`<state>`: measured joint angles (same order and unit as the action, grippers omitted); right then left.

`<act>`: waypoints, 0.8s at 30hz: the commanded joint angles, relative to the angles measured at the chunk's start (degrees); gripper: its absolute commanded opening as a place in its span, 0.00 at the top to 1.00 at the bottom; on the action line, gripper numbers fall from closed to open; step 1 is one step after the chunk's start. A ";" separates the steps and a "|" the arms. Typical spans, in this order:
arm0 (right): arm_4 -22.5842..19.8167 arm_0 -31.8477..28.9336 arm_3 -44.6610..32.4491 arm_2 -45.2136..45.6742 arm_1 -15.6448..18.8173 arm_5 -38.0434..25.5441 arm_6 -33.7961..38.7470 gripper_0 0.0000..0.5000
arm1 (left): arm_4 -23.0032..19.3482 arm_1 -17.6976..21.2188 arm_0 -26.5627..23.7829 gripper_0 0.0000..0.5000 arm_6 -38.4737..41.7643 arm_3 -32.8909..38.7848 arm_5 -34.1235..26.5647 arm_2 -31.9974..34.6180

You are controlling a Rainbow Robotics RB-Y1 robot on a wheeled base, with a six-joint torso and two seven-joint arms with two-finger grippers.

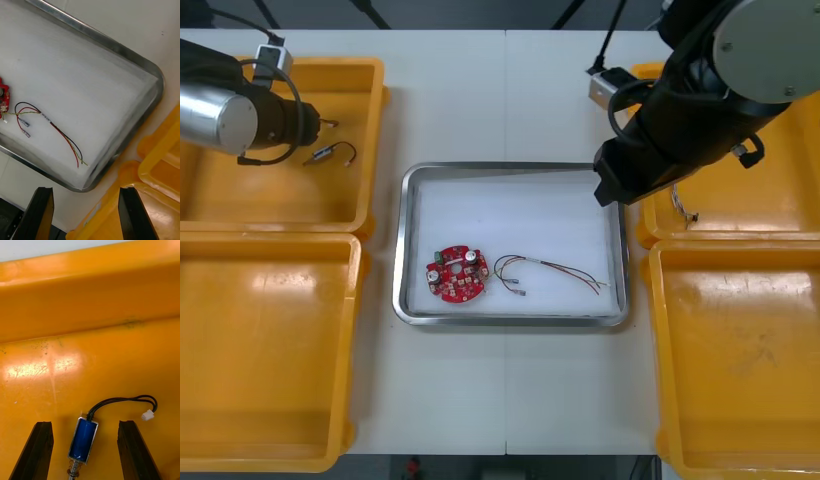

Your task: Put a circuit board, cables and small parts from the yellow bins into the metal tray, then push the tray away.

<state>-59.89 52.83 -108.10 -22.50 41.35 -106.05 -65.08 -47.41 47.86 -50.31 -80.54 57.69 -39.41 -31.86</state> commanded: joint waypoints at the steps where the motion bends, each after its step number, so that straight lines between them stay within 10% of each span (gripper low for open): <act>1: 1.62 -2.38 -1.58 4.22 3.39 -0.56 5.75 0.00 | -0.58 -0.31 -3.22 0.00 -9.28 -0.47 0.04 -1.10; 24: 4.17 -5.01 10.10 14.67 7.78 0.93 8.30 0.00 | -6.12 -0.31 -3.13 0.05 -10.69 -2.93 0.65 -3.38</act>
<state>-55.99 46.39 -100.00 -9.17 46.61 -106.29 -53.85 -53.01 47.82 -51.27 -85.43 55.01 -39.32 -34.31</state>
